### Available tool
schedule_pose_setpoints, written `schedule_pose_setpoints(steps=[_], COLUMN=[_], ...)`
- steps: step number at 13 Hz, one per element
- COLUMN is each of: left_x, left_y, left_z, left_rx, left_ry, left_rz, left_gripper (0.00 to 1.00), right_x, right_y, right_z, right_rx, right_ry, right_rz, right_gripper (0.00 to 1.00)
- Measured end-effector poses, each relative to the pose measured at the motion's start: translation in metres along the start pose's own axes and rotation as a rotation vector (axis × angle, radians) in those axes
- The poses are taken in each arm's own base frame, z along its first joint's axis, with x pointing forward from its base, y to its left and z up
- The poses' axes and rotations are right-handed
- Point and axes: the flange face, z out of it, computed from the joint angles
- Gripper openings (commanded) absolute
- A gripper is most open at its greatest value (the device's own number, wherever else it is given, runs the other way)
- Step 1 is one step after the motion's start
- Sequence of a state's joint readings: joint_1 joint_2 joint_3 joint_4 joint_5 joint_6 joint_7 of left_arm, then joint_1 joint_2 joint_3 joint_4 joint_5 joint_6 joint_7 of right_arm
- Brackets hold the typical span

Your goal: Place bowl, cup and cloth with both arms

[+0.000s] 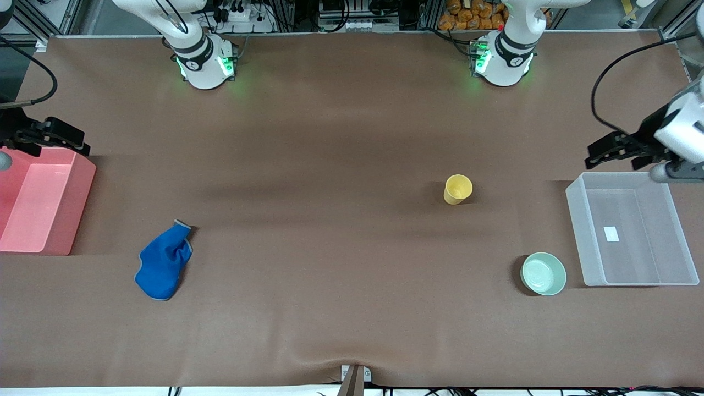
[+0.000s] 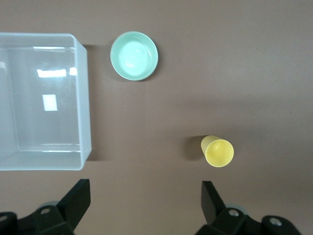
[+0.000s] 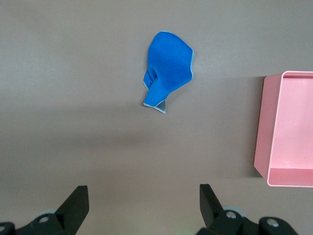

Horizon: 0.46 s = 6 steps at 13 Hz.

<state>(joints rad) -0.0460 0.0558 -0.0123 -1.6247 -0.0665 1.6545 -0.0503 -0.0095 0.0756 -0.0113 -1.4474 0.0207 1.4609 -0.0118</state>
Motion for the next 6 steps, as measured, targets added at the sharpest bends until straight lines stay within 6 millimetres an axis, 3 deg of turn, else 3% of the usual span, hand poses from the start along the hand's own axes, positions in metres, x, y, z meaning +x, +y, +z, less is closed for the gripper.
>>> schedule_pose_setpoints(steps=[3, 6], left_x=[-0.005, -0.012], left_y=[0.029, 0.054], left_z=[0.043, 0.105], left_rx=[-0.019, -0.015], left_ry=[-0.056, -0.059], left_rz=[0.016, -0.008], left_gripper=[1.00, 1.00], right_x=[0.014, 0.030], right_y=[0.002, 0.004], right_z=[0.015, 0.025], right_rx=[0.000, -0.001], right_ry=[-0.007, 0.005], right_rz=[0.004, 0.006], right_gripper=[1.00, 1.00])
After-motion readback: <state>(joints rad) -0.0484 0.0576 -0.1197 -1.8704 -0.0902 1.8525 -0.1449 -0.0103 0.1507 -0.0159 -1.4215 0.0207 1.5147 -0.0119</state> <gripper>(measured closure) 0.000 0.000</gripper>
